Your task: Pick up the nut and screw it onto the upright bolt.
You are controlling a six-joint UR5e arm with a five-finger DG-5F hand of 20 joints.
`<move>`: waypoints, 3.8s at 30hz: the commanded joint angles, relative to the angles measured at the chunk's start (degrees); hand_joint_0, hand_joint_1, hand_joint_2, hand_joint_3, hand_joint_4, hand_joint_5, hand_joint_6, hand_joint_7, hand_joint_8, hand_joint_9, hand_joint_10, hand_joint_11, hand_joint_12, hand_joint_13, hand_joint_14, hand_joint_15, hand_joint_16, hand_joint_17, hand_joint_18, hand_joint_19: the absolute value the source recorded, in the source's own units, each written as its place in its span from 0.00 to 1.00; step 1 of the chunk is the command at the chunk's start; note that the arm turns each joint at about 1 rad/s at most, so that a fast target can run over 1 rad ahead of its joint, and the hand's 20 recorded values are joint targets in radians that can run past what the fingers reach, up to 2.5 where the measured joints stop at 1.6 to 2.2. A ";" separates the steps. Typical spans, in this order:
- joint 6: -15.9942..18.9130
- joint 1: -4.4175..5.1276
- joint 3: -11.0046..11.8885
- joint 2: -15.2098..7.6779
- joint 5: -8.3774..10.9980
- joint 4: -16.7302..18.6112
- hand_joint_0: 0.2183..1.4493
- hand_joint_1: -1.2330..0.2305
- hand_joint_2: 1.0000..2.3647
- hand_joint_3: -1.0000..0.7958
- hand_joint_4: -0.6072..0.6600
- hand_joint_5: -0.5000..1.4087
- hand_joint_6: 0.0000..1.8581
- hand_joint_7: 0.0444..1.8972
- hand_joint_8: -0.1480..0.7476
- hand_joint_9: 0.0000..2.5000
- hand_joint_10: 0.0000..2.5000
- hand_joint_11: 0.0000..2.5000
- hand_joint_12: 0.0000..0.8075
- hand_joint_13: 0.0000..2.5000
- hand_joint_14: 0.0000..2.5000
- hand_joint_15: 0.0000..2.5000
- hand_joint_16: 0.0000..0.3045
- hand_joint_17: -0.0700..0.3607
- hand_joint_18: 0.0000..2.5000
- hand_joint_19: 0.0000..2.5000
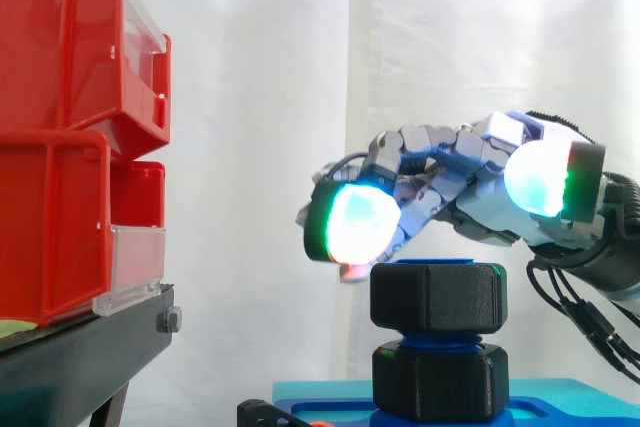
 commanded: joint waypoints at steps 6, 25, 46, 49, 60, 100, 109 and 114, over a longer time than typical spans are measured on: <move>-0.01 1.21 -0.11 0.00 -0.25 -1.18 0.21 0.73 0.00 0.28 0.67 0.19 0.27 0.40 0.45 0.32 0.00 0.00 0.36 0.18 0.00 0.00 0.09 0.31 0.04 0.00; -0.09 2.18 -0.64 -0.09 0.63 -4.79 0.21 0.74 0.00 0.28 0.68 0.22 0.27 0.64 0.49 0.30 0.00 0.00 0.37 0.17 0.00 0.00 0.10 0.32 0.03 0.00; -0.01 1.12 -0.55 0.00 0.46 -3.91 0.23 0.72 0.00 0.28 0.61 0.27 0.35 0.64 0.45 0.43 0.00 0.00 0.28 0.26 0.00 0.00 0.06 0.26 0.13 0.00; 0.08 1.03 -0.55 0.00 0.46 -3.91 0.23 0.71 0.00 0.28 0.58 0.28 0.36 0.62 0.40 0.48 0.00 0.00 0.24 0.30 0.00 0.00 0.05 0.24 0.18 0.00; 0.26 0.95 -0.55 0.00 0.55 -2.41 0.23 0.70 0.00 0.28 0.58 0.28 0.36 0.62 0.34 0.56 0.00 0.00 0.20 0.34 0.00 0.00 0.04 0.23 0.23 0.00; 1.40 0.07 1.56 1.58 -1.12 -4.70 0.22 0.69 0.00 0.28 0.71 0.22 0.27 0.54 0.49 0.42 0.00 0.00 0.33 0.26 0.00 0.00 0.08 0.29 0.13 0.00; 0.17 0.59 1.56 1.93 -0.95 -8.13 0.22 0.69 0.00 0.28 0.72 0.22 0.27 0.54 0.48 0.42 0.00 0.00 0.34 0.25 0.00 0.00 0.08 0.29 0.12 0.00; 0.17 0.77 1.64 1.93 -0.68 -8.21 0.21 0.70 0.00 0.28 0.70 0.20 0.27 0.45 0.46 0.37 0.00 0.00 0.36 0.21 0.00 0.00 0.10 0.32 0.07 0.00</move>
